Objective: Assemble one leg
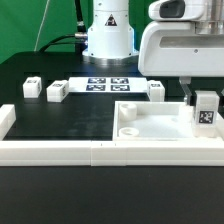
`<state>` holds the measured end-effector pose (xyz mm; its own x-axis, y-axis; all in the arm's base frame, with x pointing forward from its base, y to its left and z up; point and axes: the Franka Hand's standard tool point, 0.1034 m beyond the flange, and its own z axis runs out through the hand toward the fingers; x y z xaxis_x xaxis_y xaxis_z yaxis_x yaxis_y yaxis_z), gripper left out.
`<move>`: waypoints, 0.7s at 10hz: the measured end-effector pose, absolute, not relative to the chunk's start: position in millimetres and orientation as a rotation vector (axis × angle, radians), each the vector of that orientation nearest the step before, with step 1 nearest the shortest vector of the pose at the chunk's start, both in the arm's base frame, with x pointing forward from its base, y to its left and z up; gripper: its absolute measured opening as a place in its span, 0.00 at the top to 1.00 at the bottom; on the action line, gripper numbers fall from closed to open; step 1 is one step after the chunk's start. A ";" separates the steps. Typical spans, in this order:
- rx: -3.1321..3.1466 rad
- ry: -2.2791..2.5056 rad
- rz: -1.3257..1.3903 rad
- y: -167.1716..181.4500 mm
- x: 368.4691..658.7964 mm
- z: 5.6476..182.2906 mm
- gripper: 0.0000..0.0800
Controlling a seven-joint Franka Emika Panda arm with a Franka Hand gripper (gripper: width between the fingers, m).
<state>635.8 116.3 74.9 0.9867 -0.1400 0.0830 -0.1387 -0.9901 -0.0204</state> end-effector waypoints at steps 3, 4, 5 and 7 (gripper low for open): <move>-3.021 0.749 -0.122 110.4 634.0 74.4 0.64; -2.982 0.898 -0.120 107.5 633.4 74.4 0.64; -2.953 1.028 -0.122 103.1 632.6 74.5 0.63; -2.923 1.181 -0.142 93.5 631.1 74.8 0.62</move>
Offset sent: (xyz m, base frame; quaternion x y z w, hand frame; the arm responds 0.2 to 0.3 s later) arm -0.0045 -0.0006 0.0025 0.0060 0.0119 0.3104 0.9505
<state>631.1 93.5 74.8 0.7157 -0.6927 0.0889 -0.6940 -0.7197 -0.0205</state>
